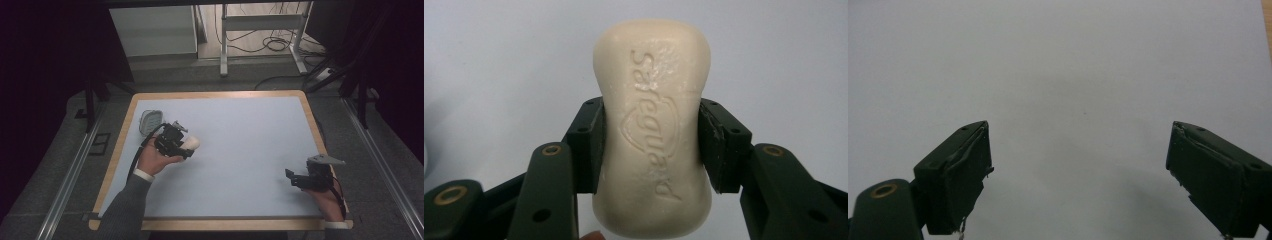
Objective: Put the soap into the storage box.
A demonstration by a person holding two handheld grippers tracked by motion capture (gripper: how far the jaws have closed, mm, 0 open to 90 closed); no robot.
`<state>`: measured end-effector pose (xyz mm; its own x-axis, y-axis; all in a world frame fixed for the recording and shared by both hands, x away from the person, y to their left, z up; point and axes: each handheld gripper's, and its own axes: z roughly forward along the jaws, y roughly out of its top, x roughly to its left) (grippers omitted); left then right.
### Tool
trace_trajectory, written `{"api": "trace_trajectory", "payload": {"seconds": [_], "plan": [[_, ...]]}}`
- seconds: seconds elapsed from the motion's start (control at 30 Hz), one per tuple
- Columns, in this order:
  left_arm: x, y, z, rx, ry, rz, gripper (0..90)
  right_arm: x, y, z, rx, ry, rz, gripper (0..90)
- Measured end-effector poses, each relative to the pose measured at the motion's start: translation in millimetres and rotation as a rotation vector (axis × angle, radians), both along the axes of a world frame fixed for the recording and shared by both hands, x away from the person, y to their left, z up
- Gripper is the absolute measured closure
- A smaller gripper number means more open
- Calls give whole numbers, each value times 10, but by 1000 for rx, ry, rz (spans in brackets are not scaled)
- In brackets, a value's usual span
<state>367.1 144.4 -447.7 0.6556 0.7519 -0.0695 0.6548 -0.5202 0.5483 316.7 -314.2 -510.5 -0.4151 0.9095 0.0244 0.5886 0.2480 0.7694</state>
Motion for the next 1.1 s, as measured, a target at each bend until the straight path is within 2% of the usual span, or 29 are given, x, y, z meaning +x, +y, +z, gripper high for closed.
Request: {"api": "trace_trajectory", "payload": {"seconds": [0.5,1.1], "plan": [[57,139,42,-10,-6,36,495,1,3,-3,0,2,2,109],[186,422,115,-10,-18,105,495,-1,6,1,-1,0,0,109]]}}
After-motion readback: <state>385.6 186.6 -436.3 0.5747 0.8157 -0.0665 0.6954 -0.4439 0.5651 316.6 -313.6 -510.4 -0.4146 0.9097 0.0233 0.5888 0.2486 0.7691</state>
